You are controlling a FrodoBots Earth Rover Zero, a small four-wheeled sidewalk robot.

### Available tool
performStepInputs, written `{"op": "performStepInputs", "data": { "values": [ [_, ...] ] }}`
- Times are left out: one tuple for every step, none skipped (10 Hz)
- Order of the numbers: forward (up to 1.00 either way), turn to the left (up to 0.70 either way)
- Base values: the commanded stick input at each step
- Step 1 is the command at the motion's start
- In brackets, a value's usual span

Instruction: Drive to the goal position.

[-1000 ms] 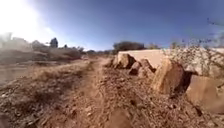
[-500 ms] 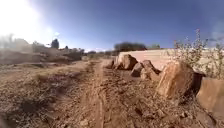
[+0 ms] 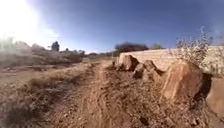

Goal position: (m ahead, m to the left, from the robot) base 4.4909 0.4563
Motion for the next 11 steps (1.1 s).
{"op": "performStepInputs", "data": {
  "values": [
    [0.50, 0.00],
    [0.50, 0.00],
    [0.50, 0.00],
    [0.50, 0.00],
    [0.50, 0.00],
    [0.50, 0.00],
    [0.50, 0.00],
    [0.50, 0.00],
    [0.50, 0.06],
    [0.50, 0.39],
    [0.50, 0.47]
  ]
}}
